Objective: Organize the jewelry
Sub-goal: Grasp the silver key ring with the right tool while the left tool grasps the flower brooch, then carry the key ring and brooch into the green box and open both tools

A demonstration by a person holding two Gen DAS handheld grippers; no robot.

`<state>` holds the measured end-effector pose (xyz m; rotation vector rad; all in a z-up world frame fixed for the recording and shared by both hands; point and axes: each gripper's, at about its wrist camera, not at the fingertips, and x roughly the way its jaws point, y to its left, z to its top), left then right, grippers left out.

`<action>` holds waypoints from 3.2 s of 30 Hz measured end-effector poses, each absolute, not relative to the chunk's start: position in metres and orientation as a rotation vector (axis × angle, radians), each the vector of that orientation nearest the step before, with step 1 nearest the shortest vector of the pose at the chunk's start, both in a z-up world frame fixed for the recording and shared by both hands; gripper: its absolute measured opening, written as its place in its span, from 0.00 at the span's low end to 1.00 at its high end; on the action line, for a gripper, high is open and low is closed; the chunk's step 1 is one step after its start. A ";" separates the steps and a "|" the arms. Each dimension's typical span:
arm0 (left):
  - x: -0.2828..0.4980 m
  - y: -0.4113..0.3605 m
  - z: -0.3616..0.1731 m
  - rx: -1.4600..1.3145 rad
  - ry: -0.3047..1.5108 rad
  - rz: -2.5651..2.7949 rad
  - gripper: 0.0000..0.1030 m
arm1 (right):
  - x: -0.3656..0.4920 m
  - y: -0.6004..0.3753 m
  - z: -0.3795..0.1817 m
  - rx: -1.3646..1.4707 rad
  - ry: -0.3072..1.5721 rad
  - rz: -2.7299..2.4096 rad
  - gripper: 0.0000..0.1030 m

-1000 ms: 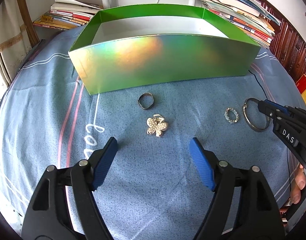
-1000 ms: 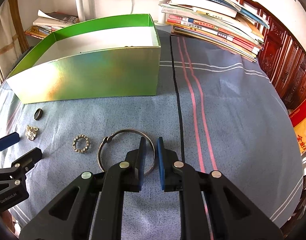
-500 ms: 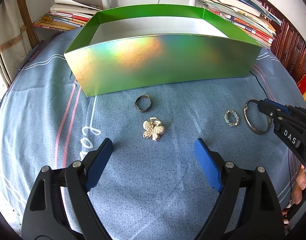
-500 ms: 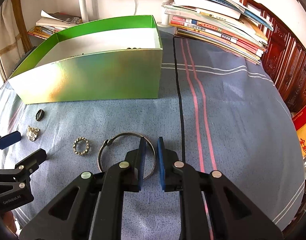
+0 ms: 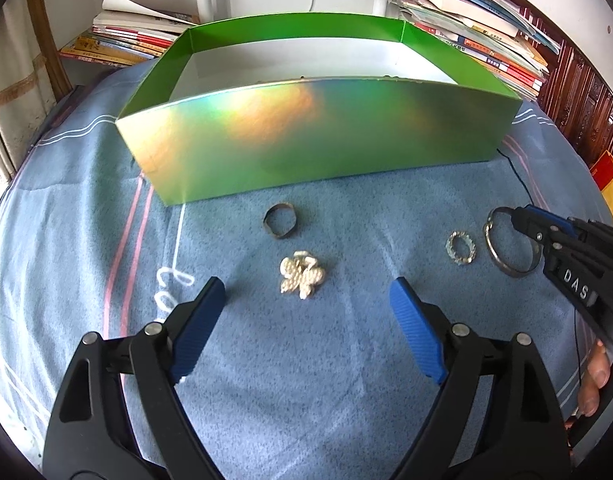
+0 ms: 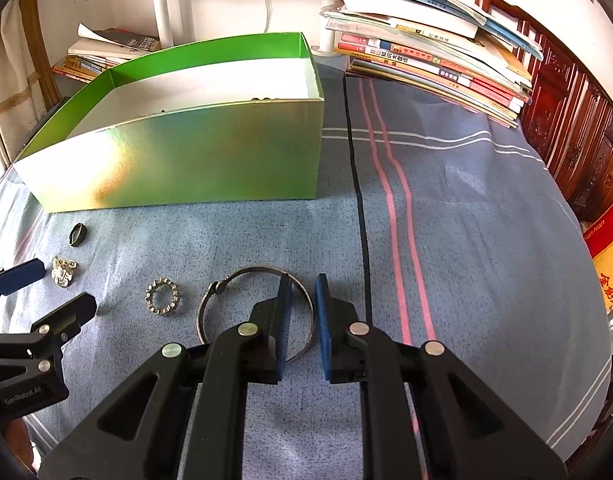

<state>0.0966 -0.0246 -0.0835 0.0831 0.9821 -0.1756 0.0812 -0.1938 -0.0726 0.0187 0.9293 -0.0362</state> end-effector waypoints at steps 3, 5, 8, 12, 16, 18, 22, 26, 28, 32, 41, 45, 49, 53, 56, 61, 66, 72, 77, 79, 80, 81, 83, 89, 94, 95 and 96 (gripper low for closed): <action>0.102 -0.026 -0.083 0.079 0.979 -0.174 0.76 | 0.082 -0.194 -0.072 0.024 0.934 -0.038 0.14; 0.102 -0.024 -0.081 0.095 0.957 -0.153 0.57 | 0.083 -0.194 -0.072 0.018 0.934 -0.037 0.14; 0.101 -0.018 -0.080 0.088 0.945 -0.159 0.42 | 0.082 -0.193 -0.072 0.016 0.929 -0.040 0.14; 0.099 -0.006 -0.078 0.073 0.943 -0.162 0.29 | 0.078 -0.189 -0.072 0.003 0.923 -0.028 0.13; 0.095 0.002 -0.077 0.056 0.944 -0.182 0.36 | 0.076 -0.192 -0.072 0.026 0.925 -0.024 0.15; 0.094 0.004 -0.078 0.051 0.949 -0.184 0.50 | 0.075 -0.194 -0.072 0.033 0.926 -0.024 0.20; 0.095 0.002 -0.078 0.068 0.950 -0.176 0.50 | 0.074 -0.198 -0.073 0.042 0.922 -0.027 0.27; 0.099 -0.003 -0.078 0.082 0.951 -0.148 0.50 | 0.073 -0.195 -0.073 0.022 0.918 -0.029 0.26; 0.100 -0.006 -0.078 0.090 0.951 -0.137 0.44 | 0.073 -0.194 -0.073 0.015 0.915 -0.027 0.26; 0.098 -0.007 -0.077 0.085 0.948 -0.135 0.26 | 0.074 -0.191 -0.073 0.014 0.915 -0.008 0.22; 0.097 -0.002 -0.077 0.071 0.949 -0.135 0.24 | 0.076 -0.179 -0.073 -0.012 0.917 0.001 0.06; 0.098 -0.003 -0.078 0.081 0.952 -0.118 0.48 | 0.077 -0.180 -0.073 -0.003 0.920 -0.008 0.08; 0.099 -0.003 -0.078 0.082 0.953 -0.121 0.48 | 0.078 -0.181 -0.072 0.006 0.921 -0.007 0.09; 0.099 -0.004 -0.077 0.080 0.953 -0.132 0.33 | 0.077 -0.180 -0.073 -0.007 0.915 -0.003 0.08; 0.099 -0.005 -0.077 0.079 0.951 -0.138 0.22 | 0.076 -0.181 -0.073 -0.002 0.915 0.010 0.06; 0.098 -0.005 -0.075 0.074 0.945 -0.145 0.22 | 0.077 -0.185 -0.071 0.024 0.928 0.024 0.04; 0.094 0.000 -0.061 0.068 0.913 -0.135 0.22 | 0.075 -0.186 -0.064 0.038 0.914 0.032 0.04; 0.093 0.006 -0.044 0.058 0.883 -0.139 0.22 | 0.072 -0.187 -0.040 0.042 0.862 0.047 0.04; 0.097 0.015 -0.014 0.035 0.824 -0.150 0.22 | 0.078 -0.186 0.003 0.061 0.769 0.096 0.04; 0.102 0.015 0.002 0.042 0.786 -0.151 0.22 | 0.088 -0.184 0.024 0.064 0.712 0.110 0.04; 0.107 0.015 0.011 0.046 0.768 -0.157 0.22 | 0.093 -0.182 0.031 0.062 0.690 0.114 0.04; 0.111 0.015 0.016 0.046 0.758 -0.162 0.22 | 0.102 -0.180 0.037 0.061 0.671 0.115 0.04; 0.132 0.013 0.027 0.048 0.745 -0.161 0.22 | 0.122 -0.175 0.042 0.060 0.668 0.116 0.04; 0.203 0.005 0.006 0.036 0.840 -0.182 0.22 | 0.189 -0.170 0.009 0.058 0.778 0.062 0.05; 0.230 -0.003 -0.022 0.038 0.908 -0.174 0.21 | 0.205 -0.170 -0.008 0.078 0.813 0.085 0.05; 0.232 -0.004 -0.024 0.039 0.916 -0.172 0.22 | 0.202 -0.169 -0.007 0.074 0.810 0.081 0.06; 0.233 -0.004 -0.026 0.033 0.922 -0.166 0.31 | 0.197 -0.169 -0.005 0.070 0.805 0.076 0.14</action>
